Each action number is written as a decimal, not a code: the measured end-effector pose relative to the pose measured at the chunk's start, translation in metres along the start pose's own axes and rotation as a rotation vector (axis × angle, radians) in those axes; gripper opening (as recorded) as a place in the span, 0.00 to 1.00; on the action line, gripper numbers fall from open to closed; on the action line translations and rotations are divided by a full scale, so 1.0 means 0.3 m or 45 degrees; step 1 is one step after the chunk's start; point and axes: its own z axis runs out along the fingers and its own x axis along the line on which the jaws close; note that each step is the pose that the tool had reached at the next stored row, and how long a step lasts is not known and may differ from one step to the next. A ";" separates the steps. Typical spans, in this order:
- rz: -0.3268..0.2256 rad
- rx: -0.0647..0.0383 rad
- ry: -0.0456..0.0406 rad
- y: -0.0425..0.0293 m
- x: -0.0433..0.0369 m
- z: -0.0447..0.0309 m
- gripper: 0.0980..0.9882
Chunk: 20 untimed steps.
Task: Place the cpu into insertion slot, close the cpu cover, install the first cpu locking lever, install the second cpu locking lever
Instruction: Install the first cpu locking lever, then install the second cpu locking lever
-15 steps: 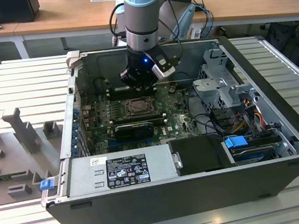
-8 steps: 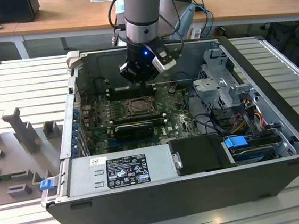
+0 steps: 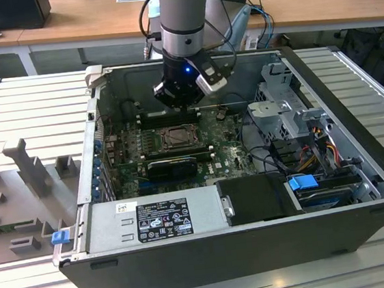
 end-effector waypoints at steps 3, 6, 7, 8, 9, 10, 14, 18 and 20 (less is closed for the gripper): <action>0.000 0.000 0.000 -0.003 0.000 0.000 0.01; 0.000 0.000 0.000 -0.010 0.001 -0.001 0.01; 0.000 0.000 0.000 -0.013 0.001 -0.001 0.01; 0.000 0.000 0.000 -0.015 0.001 -0.001 0.01; 0.000 0.000 0.000 -0.016 0.001 -0.001 0.01; 0.000 0.000 0.000 -0.016 0.001 -0.001 0.01; 0.000 0.000 0.000 -0.016 0.001 -0.006 0.01; 0.000 0.000 0.000 -0.011 0.001 -0.064 0.01; 0.000 0.000 0.000 -0.017 0.002 -0.065 0.01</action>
